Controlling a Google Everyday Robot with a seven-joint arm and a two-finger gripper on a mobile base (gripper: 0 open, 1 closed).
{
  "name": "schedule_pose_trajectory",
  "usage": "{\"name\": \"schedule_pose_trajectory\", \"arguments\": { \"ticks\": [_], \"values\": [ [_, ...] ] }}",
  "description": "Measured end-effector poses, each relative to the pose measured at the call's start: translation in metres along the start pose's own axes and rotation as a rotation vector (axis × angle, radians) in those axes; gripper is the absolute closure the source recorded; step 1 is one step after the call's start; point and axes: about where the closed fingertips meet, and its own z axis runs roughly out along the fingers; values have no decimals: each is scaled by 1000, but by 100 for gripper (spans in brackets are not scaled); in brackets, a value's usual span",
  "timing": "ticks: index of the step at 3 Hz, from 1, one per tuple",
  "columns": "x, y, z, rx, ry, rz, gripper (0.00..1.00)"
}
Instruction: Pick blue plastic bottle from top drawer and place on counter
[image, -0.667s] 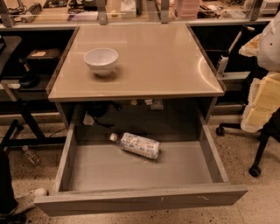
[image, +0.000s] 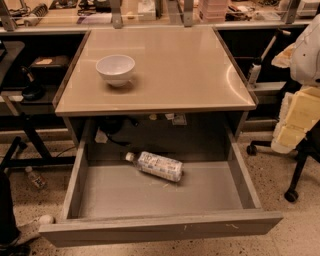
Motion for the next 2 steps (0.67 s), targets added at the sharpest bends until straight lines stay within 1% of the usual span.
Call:
{"name": "schedule_pose_trajectory", "arguments": {
  "ticks": [1,2],
  "values": [
    [-16,4,27,-9,40,2,0],
    [-35,8,61,-41,84,-3,0]
  ]
}}
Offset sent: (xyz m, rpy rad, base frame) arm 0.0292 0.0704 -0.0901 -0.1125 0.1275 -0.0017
